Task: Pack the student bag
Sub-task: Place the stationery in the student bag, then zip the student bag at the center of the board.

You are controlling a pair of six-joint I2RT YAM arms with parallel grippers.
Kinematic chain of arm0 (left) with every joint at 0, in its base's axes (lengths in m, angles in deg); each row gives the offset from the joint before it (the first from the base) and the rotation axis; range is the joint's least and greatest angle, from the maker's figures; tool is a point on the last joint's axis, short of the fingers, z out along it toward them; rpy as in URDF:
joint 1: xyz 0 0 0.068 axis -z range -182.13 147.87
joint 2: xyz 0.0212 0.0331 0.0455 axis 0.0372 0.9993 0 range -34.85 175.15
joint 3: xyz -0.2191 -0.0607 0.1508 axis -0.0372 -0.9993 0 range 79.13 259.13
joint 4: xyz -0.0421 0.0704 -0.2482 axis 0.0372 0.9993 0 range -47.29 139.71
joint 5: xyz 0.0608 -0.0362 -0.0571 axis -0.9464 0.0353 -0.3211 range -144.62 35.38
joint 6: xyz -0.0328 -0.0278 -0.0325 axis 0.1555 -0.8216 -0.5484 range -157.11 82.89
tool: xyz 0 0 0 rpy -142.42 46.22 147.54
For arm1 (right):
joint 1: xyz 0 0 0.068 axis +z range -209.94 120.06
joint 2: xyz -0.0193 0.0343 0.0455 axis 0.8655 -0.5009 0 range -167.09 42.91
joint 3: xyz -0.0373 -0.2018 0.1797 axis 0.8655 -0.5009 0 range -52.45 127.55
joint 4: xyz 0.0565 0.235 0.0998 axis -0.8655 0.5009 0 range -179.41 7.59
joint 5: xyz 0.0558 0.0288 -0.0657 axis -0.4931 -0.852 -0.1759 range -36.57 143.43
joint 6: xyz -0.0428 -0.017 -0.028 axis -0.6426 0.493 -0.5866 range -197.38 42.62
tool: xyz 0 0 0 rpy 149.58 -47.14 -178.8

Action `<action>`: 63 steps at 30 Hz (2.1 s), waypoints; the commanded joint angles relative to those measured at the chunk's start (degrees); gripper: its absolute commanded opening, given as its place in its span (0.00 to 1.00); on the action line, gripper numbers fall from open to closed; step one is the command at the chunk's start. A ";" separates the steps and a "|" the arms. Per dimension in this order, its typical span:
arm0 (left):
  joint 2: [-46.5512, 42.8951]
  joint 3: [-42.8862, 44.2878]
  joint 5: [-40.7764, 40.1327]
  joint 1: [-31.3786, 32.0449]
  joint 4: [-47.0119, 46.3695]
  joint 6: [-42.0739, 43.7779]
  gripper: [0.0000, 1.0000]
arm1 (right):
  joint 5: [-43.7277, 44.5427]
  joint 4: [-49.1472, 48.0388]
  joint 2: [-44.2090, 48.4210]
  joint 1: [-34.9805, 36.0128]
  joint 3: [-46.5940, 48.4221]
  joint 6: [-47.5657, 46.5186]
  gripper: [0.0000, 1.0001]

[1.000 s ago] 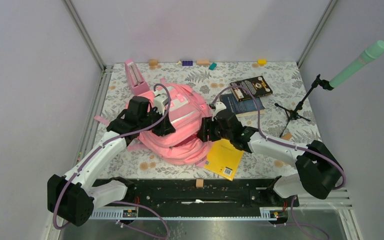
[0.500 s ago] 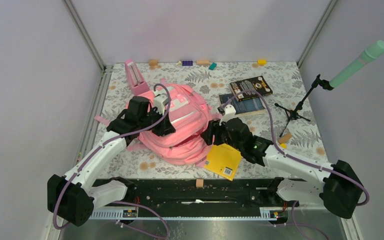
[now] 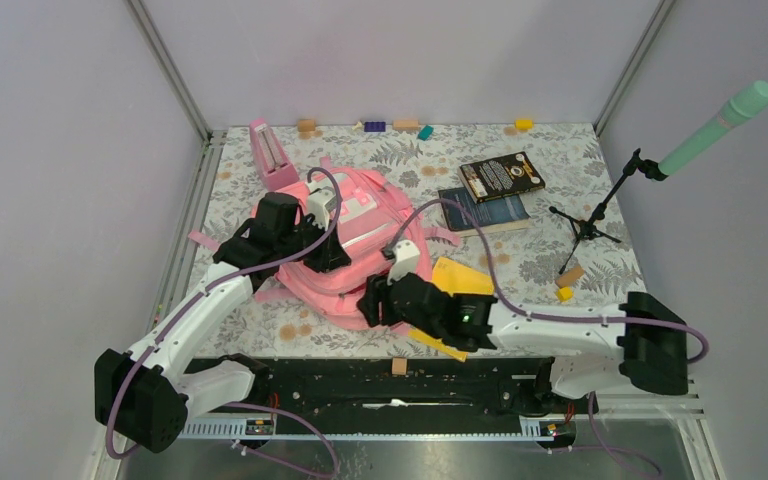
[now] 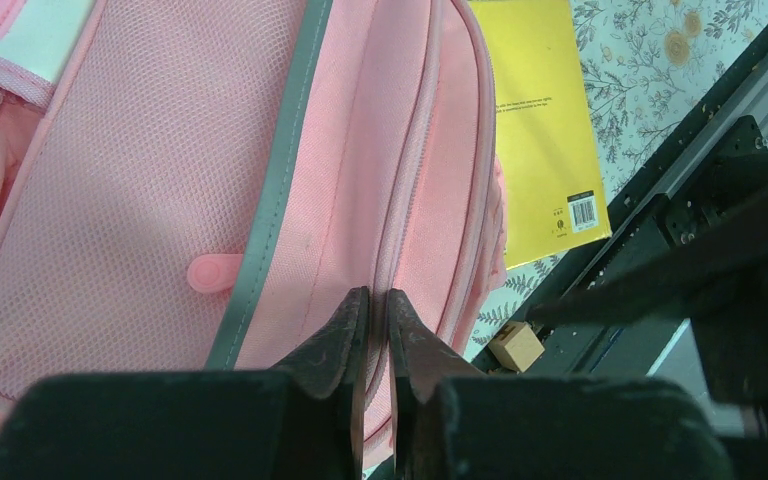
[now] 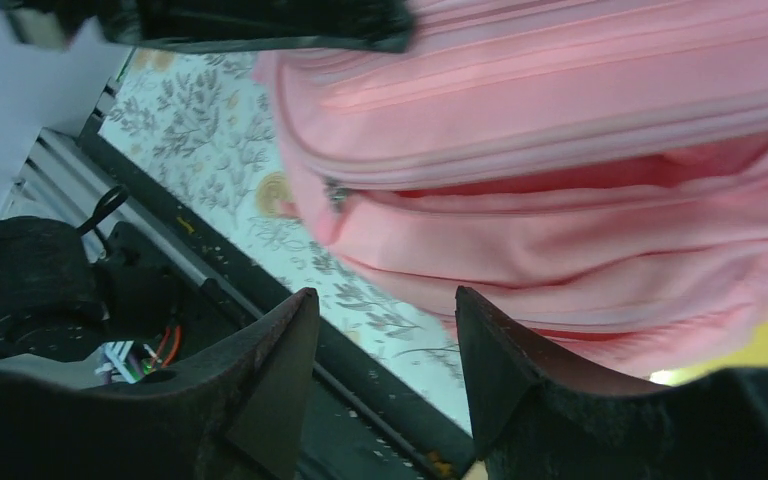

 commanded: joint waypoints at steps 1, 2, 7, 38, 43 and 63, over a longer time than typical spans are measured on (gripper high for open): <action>-1.61 0.87 1.77 0.37 -3.84 -0.82 0.00 | 5.99 -0.47 -6.42 5.17 8.31 3.45 0.58; -1.60 0.87 1.78 0.42 -3.84 -0.82 0.00 | 6.11 0.19 -8.11 5.95 9.89 4.14 0.57; -1.85 0.87 1.71 0.58 -3.84 -0.82 0.00 | 6.77 4.35 -15.88 8.04 16.29 7.27 0.49; -2.58 0.78 1.78 0.77 -3.84 -0.62 0.00 | 21.65 20.26 -29.63 8.06 30.27 8.38 0.47; -2.43 0.78 1.77 0.77 -3.84 -0.64 0.00 | 24.65 20.27 -28.64 8.01 29.04 5.57 0.30; -2.07 0.95 0.02 0.77 -3.40 -0.17 0.00 | 20.51 14.89 -22.06 5.80 22.23 -1.03 0.00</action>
